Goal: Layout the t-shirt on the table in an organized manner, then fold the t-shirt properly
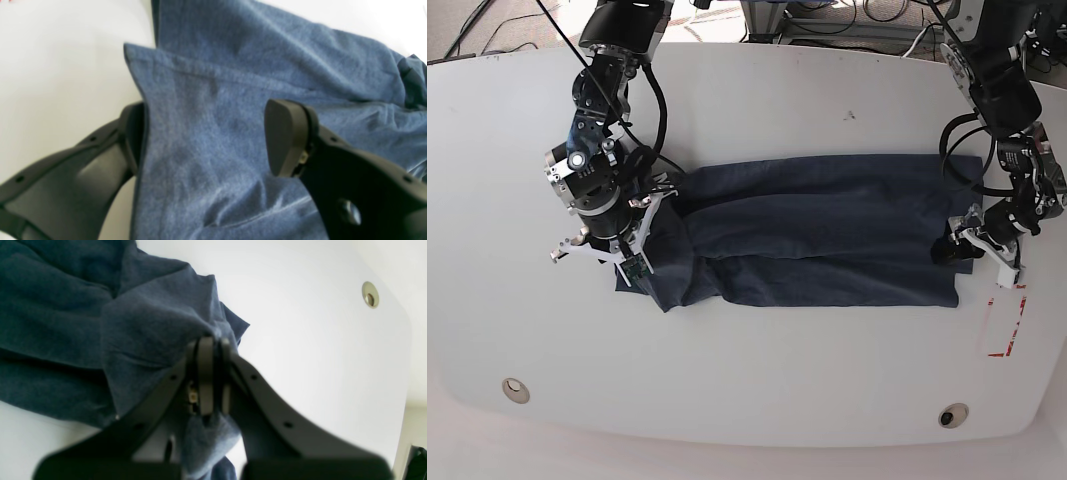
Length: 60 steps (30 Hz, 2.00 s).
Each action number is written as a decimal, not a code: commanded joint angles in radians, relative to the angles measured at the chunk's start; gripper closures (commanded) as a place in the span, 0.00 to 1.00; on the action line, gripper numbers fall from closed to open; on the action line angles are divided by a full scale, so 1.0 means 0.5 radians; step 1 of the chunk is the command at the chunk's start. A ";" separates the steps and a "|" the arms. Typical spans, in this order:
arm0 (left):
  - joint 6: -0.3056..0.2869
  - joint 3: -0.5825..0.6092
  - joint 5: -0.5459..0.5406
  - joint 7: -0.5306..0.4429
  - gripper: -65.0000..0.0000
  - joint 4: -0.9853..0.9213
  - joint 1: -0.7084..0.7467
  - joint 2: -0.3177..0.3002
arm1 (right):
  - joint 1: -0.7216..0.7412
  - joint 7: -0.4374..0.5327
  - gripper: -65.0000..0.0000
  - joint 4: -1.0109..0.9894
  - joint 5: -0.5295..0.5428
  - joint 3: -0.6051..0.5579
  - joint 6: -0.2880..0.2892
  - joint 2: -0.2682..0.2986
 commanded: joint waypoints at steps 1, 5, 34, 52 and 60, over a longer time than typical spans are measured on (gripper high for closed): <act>-0.011 -0.005 -0.038 -0.031 0.29 0.035 -0.044 -0.027 | 0.034 0.044 1.00 0.039 0.008 -0.002 -0.013 0.005; -0.011 -0.005 -0.038 -0.031 0.29 0.035 -0.047 -0.027 | 0.034 0.044 1.00 0.039 0.008 -0.002 -0.013 0.005; -0.011 -0.002 -0.038 -0.031 0.43 0.035 -0.047 -0.020 | 0.034 0.044 1.00 0.039 0.014 -0.002 -0.013 0.005; -0.004 -0.002 -0.038 -0.031 0.98 0.044 -0.047 -0.020 | 0.034 0.044 1.00 0.036 0.014 -0.002 -0.013 0.005; -0.004 -0.002 -0.038 -0.031 0.98 0.048 -0.047 -0.024 | 0.034 0.044 1.00 0.036 0.011 -0.002 -0.013 0.005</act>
